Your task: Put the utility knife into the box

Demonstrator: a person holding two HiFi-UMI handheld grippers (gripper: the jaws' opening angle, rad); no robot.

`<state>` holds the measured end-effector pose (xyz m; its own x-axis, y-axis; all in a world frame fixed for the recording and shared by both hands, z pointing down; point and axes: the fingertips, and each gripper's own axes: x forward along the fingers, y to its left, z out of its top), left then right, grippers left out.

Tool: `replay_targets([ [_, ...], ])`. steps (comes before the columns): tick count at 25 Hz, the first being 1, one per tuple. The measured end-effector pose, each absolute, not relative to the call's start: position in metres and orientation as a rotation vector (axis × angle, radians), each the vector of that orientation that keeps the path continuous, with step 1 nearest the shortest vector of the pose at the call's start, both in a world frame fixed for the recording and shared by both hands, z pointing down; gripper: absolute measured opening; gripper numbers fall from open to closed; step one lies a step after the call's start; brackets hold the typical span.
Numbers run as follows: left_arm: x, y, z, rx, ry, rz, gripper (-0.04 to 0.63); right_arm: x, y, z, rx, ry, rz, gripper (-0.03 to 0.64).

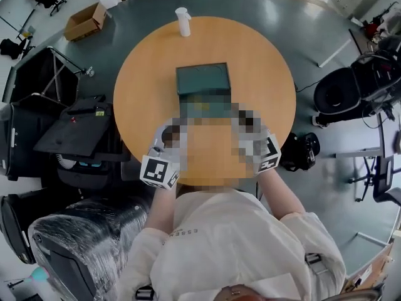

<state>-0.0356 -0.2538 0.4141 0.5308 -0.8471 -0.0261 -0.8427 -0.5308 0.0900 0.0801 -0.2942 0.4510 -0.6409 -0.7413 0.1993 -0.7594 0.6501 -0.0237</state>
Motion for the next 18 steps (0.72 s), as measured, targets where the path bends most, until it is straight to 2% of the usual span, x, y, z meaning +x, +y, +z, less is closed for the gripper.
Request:
replay_targets([
  [9, -0.018, -0.204, 0.399, 2.724, -1.506, -0.106, 0.012, 0.105, -0.235, 0.431, 1.288, -2.695, -0.004, -0.008],
  [18, -0.021, -0.146, 0.399, 2.743, -1.435, -0.114, 0.012, 0.099, -0.182, 0.454, 1.301, -2.616, 0.054, -0.008],
])
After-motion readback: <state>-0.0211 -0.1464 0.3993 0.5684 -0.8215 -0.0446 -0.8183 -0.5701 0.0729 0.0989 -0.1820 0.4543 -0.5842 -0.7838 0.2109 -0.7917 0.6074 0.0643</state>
